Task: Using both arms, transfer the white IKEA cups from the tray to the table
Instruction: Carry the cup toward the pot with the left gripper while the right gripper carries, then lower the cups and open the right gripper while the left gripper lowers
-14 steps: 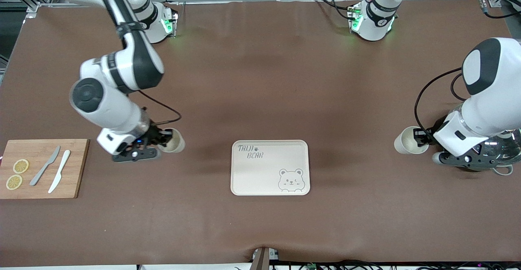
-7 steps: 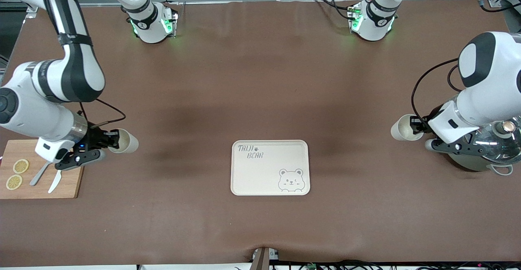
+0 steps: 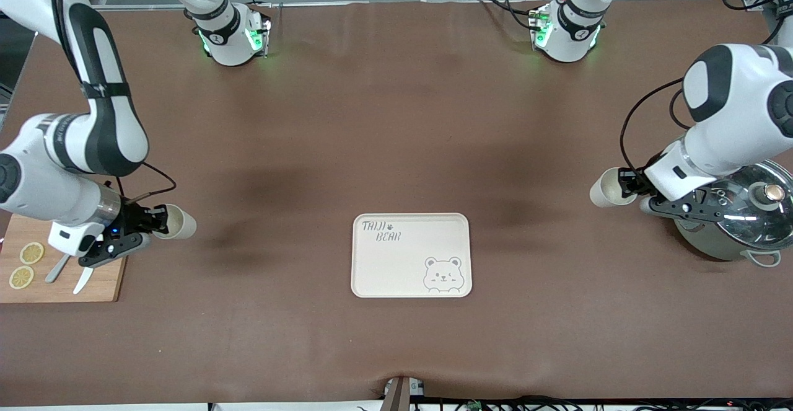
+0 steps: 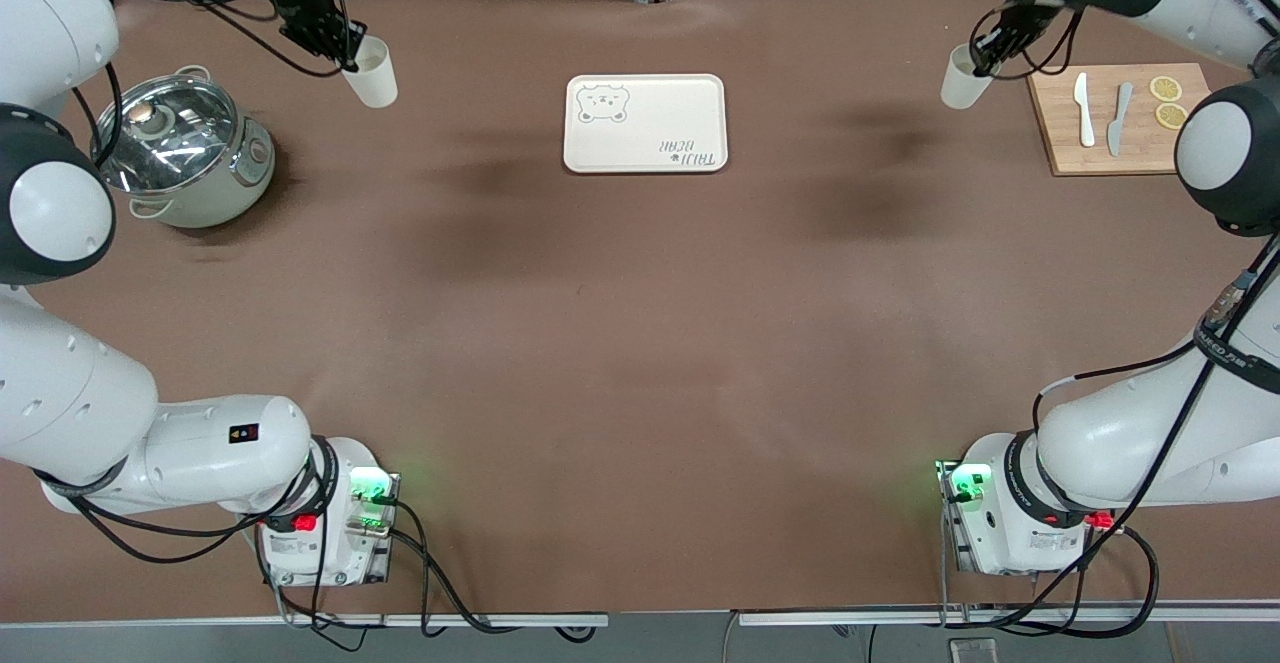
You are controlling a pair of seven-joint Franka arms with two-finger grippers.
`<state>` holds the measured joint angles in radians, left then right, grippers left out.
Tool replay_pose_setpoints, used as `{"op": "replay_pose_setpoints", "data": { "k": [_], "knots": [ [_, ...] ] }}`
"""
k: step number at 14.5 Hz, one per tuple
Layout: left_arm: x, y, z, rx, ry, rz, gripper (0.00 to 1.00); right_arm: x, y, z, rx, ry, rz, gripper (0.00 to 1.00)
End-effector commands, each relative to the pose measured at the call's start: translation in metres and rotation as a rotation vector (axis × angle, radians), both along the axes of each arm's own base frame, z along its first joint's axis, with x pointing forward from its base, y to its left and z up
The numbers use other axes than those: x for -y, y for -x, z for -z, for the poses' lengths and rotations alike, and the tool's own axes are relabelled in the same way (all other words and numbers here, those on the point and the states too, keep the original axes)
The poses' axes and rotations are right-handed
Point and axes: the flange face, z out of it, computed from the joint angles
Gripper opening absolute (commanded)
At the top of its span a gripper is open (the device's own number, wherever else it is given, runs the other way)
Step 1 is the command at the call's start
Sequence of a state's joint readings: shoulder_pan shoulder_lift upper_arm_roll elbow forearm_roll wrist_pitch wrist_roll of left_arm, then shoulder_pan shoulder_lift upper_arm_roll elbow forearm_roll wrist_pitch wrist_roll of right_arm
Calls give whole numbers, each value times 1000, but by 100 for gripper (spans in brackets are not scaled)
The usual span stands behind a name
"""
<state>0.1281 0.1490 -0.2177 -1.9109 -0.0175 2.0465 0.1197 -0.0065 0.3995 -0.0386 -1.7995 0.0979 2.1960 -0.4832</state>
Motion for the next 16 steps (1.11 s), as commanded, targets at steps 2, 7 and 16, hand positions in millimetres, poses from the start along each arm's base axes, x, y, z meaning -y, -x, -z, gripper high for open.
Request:
{"op": "replay_pose_setpoints", "data": {
  "k": [2, 7, 16],
  "knots": [
    [-3, 23, 29, 38, 16, 25, 0, -4, 13, 36, 35, -21, 1, 0],
    [-5, 36, 68, 63, 22, 39, 0, -7, 15, 73, 74, -24, -3, 0],
    [-6, 40, 130, 70, 63, 2, 0, -14, 13, 107, 118, -40, -6, 0]
  ]
}}
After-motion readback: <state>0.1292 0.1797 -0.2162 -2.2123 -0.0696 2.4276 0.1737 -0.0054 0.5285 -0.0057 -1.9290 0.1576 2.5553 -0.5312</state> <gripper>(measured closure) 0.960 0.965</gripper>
